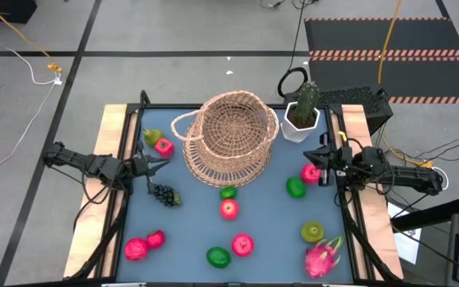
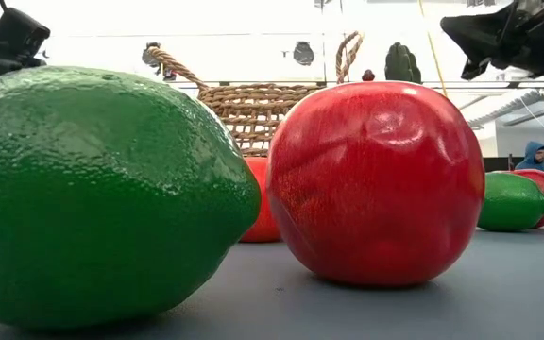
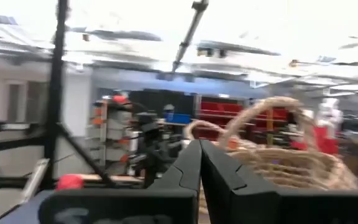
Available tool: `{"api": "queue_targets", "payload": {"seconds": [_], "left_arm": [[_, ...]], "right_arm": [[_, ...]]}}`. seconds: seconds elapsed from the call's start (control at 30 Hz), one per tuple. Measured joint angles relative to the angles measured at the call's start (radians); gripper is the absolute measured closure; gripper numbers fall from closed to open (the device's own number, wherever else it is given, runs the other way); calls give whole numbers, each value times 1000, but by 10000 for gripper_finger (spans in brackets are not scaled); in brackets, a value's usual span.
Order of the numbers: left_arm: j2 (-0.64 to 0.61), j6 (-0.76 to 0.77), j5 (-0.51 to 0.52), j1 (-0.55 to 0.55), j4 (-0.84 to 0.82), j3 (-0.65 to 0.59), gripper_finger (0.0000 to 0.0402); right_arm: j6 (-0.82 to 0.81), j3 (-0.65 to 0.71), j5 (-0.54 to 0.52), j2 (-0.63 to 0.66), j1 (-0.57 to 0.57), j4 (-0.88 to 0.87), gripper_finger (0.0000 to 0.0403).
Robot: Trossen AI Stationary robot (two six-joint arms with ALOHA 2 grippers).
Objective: Build produce basket
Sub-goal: Put the apple into the basket
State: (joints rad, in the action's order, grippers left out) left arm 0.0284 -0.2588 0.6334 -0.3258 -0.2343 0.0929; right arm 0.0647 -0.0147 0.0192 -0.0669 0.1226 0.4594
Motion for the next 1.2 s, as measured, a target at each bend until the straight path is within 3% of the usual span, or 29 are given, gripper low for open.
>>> {"api": "queue_targets", "payload": {"seconds": [0.37, 0.53, 0.67, 0.87, 1.07, 1.2], "left_arm": [[0, 77, 0, 0, 75, 0, 371], [0, 15, 55, 11, 187, 0, 371], [0, -47, 156, 31, 230, 0, 371], [3, -70, 165, 66, 231, 0, 371], [4, 24, 156, 76, 255, 0, 371], [4, -46, 156, 80, 329, 0, 371]], "right_arm": [[24, 0, -48, -49, 0, -67, 399], [-60, -6, -168, -113, 0, 3, 399], [-133, -42, -258, -197, 0, -8, 399], [-211, -83, -285, -392, 0, 17, 399], [-210, -91, -173, -539, 0, 341, 388], [-157, -92, -176, -570, 4, 529, 364]]}}
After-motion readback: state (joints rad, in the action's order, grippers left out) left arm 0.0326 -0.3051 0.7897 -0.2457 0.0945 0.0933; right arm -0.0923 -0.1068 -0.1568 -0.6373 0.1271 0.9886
